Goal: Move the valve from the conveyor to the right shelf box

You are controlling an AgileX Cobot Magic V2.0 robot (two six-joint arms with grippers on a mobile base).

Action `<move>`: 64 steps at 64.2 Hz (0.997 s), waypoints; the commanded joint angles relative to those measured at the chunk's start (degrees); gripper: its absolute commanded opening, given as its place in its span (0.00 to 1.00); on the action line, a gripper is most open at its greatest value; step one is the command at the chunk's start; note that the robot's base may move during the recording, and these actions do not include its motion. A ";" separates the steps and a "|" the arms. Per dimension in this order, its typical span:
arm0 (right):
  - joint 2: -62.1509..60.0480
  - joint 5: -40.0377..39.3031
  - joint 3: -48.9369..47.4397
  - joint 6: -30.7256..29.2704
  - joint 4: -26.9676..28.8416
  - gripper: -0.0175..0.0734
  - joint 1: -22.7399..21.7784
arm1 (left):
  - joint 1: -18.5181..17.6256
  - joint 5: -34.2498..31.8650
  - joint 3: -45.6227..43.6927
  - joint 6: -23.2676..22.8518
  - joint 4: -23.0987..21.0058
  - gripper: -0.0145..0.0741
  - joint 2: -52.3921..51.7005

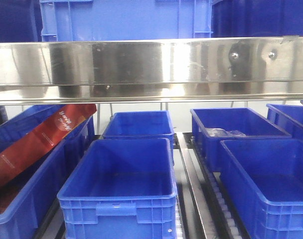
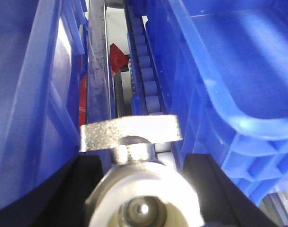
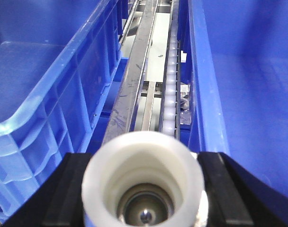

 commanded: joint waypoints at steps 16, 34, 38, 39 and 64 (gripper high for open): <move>-1.18 -3.83 -0.94 -0.05 -0.58 0.02 -0.07 | -0.32 -2.37 -0.87 -0.36 -0.40 0.04 -0.81; -1.18 -3.83 -0.94 -0.05 -0.58 0.02 -0.07 | -0.32 -2.50 -0.87 -0.36 -0.40 0.04 -0.81; -1.18 -3.83 -0.94 -0.05 -0.58 0.02 -0.07 | -0.32 -2.50 -0.87 -0.36 -0.40 0.04 -0.81; -1.18 -3.83 -0.94 -0.05 -0.58 0.02 -0.07 | -0.32 -2.50 -0.87 -0.36 -0.40 0.04 -0.81; -1.18 -3.83 -0.94 -0.05 -0.58 0.02 -0.07 | -0.32 -2.50 -0.87 -0.36 -0.40 0.04 -0.81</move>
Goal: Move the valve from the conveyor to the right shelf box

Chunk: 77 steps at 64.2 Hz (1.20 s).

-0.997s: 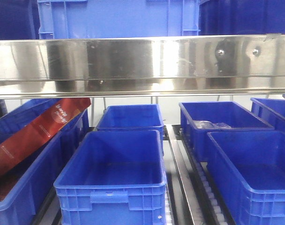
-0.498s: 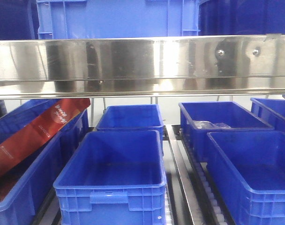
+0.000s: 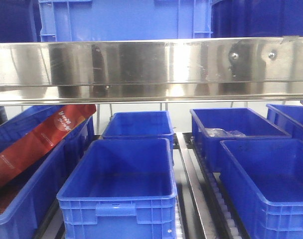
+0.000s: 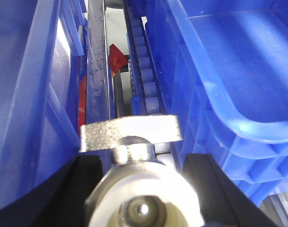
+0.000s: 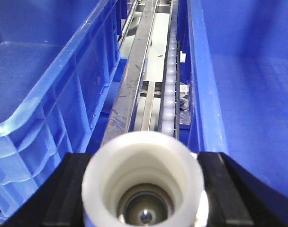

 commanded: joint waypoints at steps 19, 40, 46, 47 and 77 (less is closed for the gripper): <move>-1.18 -4.52 -0.94 -0.05 -0.36 0.02 -0.07 | -0.32 -2.50 -0.87 -0.36 -0.40 0.04 -0.81; 1.00 -6.82 -4.71 -0.05 1.31 0.02 -0.07 | -0.32 -5.25 -2.97 -0.36 -0.53 0.04 -0.81; 3.73 -6.82 -9.93 -0.05 2.82 0.02 -0.07 | -0.32 -6.73 -6.24 -0.36 -0.64 0.04 -0.81; 4.21 -6.82 -10.81 -0.05 3.10 0.02 -0.07 | -0.32 -7.02 -6.74 -0.36 -0.64 0.04 -0.81; 22.16 -14.65 -35.20 -1.33 7.70 0.02 9.88 | -7.05 -25.71 -11.65 -0.36 -10.97 0.04 5.72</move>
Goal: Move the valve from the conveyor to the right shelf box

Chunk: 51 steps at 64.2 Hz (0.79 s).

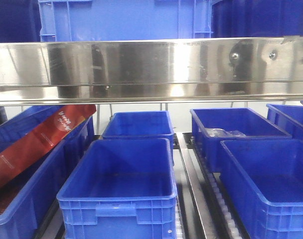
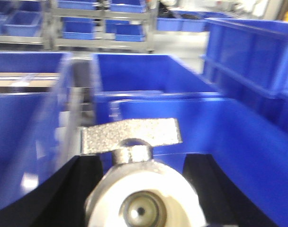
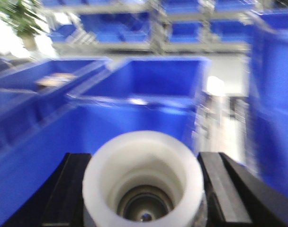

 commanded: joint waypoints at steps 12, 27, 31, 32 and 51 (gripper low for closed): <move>5.95 -9.99 -1.88 -0.50 0.29 0.02 3.76 | -8.43 -14.88 -0.82 -0.17 -1.40 0.04 6.88; 9.96 -11.46 -1.88 -0.50 0.29 0.03 4.08 | -9.24 -19.30 -0.82 -0.17 -1.40 0.04 12.03; 10.35 -11.46 -1.88 -0.50 0.29 0.09 4.08 | -9.33 -19.04 -0.82 -0.17 -1.50 0.04 12.95; 10.45 -11.46 -1.88 -0.50 0.46 0.12 4.08 | -9.33 -18.87 -0.82 -0.17 -1.51 0.04 13.24; 11.59 -7.93 -1.88 -0.50 0.91 0.64 4.08 | -9.44 -14.55 -0.82 -0.17 -1.75 0.61 14.65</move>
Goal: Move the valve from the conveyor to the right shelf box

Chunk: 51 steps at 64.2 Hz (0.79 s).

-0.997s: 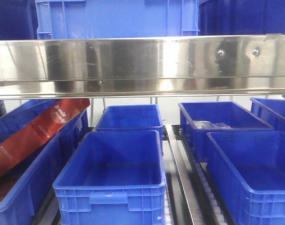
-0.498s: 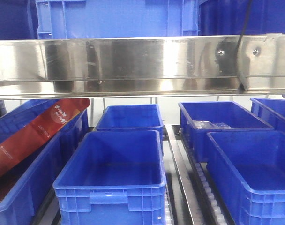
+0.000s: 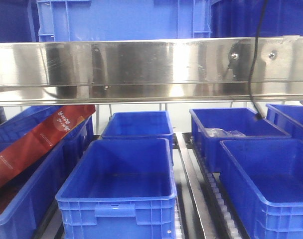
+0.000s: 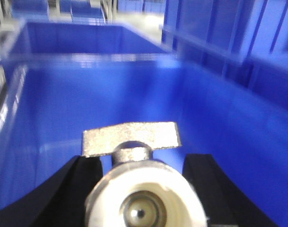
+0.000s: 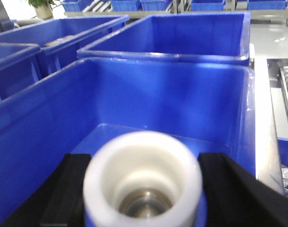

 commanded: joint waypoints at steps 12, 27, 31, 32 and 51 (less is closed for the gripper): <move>-1.18 -1.07 -1.00 -0.28 0.31 0.81 0.09 | -0.31 -0.40 -0.82 -0.17 -0.60 0.85 -1.03; -4.92 1.85 -1.12 -0.28 0.31 0.80 -0.02 | -0.20 7.66 -2.79 -0.17 2.98 0.84 -5.49; -6.67 2.39 -1.12 -0.28 -0.06 0.75 -0.02 | -0.20 11.98 -4.24 -0.17 6.00 0.84 -7.08; -7.28 2.67 -1.12 -0.28 -0.17 0.72 -0.02 | -0.12 12.84 -4.66 -0.17 6.57 0.84 -7.65; -16.42 11.70 -1.12 -0.28 -1.18 0.01 -3.87 | 5.54 28.68 -5.62 -0.17 8.46 0.34 -16.80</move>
